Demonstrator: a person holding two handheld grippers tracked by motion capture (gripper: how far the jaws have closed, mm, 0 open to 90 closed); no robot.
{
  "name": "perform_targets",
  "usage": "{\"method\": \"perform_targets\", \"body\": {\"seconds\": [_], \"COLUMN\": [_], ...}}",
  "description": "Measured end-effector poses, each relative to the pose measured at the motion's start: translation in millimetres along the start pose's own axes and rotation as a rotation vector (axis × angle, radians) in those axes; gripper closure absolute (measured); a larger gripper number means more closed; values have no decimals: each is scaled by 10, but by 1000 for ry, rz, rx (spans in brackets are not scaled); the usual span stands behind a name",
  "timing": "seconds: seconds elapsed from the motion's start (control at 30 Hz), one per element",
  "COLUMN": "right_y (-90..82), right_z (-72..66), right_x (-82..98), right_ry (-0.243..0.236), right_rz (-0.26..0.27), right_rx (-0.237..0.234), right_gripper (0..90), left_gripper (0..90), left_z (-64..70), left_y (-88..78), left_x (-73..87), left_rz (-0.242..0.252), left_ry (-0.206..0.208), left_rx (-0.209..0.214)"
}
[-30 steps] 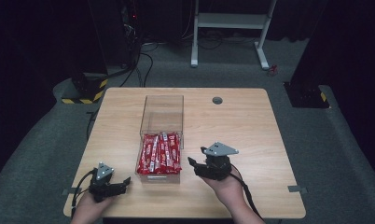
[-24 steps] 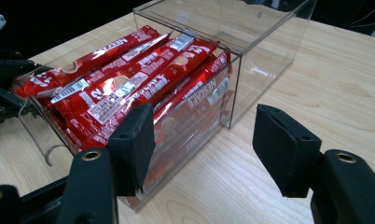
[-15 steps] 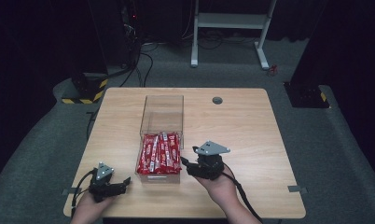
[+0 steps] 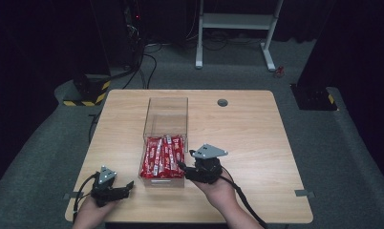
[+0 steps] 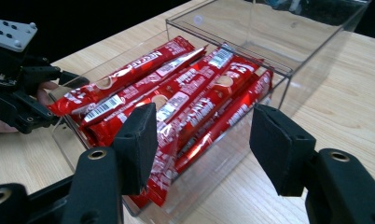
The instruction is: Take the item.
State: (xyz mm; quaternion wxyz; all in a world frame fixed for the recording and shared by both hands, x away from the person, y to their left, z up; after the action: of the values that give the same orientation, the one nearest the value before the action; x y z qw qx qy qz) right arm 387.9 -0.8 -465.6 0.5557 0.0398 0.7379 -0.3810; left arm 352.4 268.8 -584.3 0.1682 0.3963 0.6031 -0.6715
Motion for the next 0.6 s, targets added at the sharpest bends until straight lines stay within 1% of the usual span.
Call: {"method": "perform_targets", "body": {"seconds": [0.07, 0.17, 0.27, 0.6], "right_y": [21, 52, 85, 154], "right_z": [-22, -49, -69, -94], "right_x": [-1, 3, 15, 68], "right_ry": [0, -10, -16, 16], "right_rz": [-3, -5, -10, -34], "right_rx": [-7, -16, -26, -33], "right_gripper": [449, 519, 561, 652], "left_gripper": [142, 142, 143, 143], "left_z": [0, -1, 0, 0], "left_y": [0, -1, -1, -2], "left_x": [0, 0, 0, 1], "left_rz": [0, 0, 0, 0], "left_ry": [0, -1, -1, -2], "left_rx": [0, 2, 3, 4]}}
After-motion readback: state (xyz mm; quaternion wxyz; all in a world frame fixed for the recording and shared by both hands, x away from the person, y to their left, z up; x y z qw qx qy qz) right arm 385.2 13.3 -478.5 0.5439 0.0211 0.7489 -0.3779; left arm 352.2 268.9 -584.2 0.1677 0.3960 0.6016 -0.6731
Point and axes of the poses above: each handheld gripper's, and its own axes: y roughly forward along the jaws, x roughly out of its underside, z roughly to its right, the point moved 8 cm from there along y, roughly forward along the jaws, and after that the axes turned 4 degrees about -x, right-handed, at the moved point
